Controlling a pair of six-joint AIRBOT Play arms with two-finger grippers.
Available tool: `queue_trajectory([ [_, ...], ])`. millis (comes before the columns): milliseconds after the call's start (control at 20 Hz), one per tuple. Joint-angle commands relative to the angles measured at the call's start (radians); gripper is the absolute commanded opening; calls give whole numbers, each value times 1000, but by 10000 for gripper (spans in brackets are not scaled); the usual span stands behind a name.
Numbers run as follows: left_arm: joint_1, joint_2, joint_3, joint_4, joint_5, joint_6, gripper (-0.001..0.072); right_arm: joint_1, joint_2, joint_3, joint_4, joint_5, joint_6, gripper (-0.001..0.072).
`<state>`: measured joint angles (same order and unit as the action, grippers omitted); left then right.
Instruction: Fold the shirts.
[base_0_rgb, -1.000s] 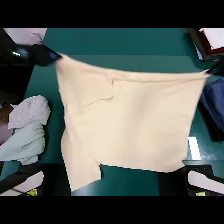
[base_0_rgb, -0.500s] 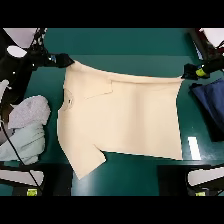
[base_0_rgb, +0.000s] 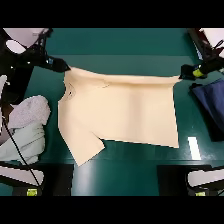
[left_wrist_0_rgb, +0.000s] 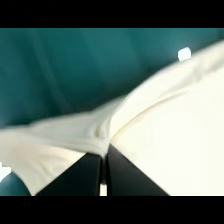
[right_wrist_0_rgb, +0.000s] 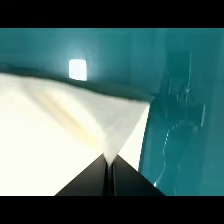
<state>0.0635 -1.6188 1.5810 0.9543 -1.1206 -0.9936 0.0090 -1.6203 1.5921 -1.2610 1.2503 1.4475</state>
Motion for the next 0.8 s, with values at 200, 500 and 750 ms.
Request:
queue_trajectory([
  [200,2,-1,-159,206,-120,-141,66,72,129,-326,15,-167,0,13],
  [500,72,66,-167,240,-250,-285,593,-5,201,-344,99,-58,13,382],
  [750,119,411,-549,232,-255,-369,593,-94,356,-345,116,77,-45,379],
])
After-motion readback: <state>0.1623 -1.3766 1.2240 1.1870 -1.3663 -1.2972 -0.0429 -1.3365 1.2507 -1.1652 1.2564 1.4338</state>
